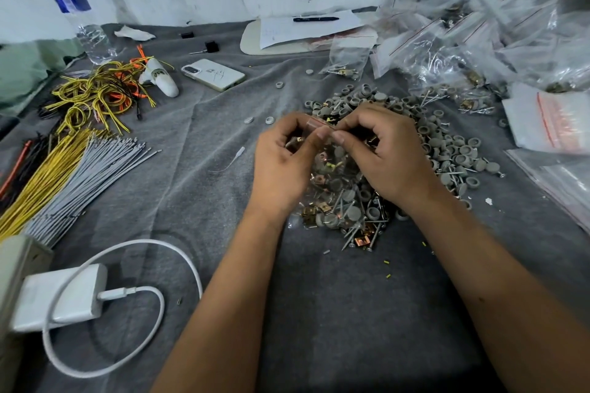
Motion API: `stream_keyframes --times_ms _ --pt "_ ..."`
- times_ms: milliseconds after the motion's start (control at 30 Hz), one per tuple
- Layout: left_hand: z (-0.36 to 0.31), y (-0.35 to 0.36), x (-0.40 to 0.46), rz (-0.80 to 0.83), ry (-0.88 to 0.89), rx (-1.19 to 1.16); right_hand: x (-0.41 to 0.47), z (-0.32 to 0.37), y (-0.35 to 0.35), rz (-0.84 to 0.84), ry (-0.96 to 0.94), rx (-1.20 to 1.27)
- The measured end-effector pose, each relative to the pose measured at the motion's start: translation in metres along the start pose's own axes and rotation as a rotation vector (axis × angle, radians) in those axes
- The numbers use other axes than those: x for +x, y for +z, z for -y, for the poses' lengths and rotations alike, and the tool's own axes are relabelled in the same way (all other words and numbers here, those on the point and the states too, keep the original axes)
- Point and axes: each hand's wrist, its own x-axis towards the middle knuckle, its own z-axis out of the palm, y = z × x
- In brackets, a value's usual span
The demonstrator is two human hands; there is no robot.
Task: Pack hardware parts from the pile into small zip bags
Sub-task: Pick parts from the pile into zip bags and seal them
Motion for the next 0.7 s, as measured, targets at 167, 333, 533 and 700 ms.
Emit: stream_keyframes --times_ms 167,333,533,700 --pt "0.0003 -0.0016 -0.0003 -0.060 -0.038 -0.052 -0.0006 -0.0001 0.0006 0.028 0.019 -0.016" --pt "0.0001 -0.0003 0.0006 0.042 -0.056 -0.107 -0.0008 -0.0005 0.0016 0.039 0.025 -0.018" --pt "0.0013 -0.0020 -0.0010 0.016 -0.048 -0.151 -0.0003 -0.0040 0.0002 0.036 0.040 0.023" --pt "0.0036 -0.0027 -0.0012 -0.011 -0.079 -0.172 -0.0001 -0.0044 0.0005 0.034 -0.006 0.003"
